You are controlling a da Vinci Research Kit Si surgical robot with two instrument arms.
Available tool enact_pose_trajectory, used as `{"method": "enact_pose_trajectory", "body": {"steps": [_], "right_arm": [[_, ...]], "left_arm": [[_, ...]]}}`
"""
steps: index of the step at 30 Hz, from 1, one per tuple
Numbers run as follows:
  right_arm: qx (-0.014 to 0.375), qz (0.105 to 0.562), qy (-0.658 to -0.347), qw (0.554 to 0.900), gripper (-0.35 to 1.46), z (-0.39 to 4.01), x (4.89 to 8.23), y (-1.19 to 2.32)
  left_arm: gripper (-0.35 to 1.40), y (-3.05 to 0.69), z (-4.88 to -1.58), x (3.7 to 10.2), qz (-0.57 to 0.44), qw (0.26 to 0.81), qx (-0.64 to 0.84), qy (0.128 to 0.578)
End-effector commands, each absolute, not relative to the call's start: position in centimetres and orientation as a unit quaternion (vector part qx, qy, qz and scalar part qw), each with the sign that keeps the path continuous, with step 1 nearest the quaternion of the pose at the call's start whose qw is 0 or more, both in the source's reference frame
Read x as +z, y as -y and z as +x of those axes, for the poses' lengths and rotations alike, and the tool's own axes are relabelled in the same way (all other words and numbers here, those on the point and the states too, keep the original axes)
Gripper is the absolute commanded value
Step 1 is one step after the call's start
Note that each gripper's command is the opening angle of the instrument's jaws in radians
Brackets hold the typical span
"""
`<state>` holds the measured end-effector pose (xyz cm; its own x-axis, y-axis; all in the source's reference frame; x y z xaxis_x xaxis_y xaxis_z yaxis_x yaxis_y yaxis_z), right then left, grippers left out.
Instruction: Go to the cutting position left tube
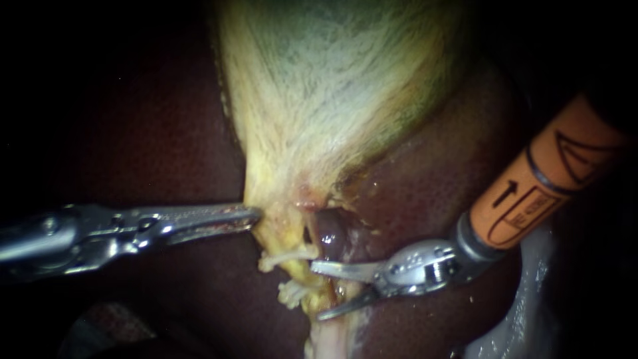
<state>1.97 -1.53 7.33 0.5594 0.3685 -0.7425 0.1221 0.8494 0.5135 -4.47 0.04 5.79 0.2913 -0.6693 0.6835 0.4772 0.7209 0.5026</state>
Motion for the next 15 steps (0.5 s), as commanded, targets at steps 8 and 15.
{"method": "enact_pose_trajectory", "body": {"steps": [8, 15], "right_arm": [[0.073, 0.267, -0.451, 0.848, 1.35, 1.96, 7.44, 1.49], [0.078, 0.262, -0.442, 0.855, 1.33, 1.87, 7.51, 1.42]], "left_arm": [[-0.33, -0.02, -4.46, 5.75, 0.101, 0.797, -0.360, 0.474], [-0.33, 0.02, -4.43, 5.69, 0.100, 0.797, -0.361, 0.474]]}}
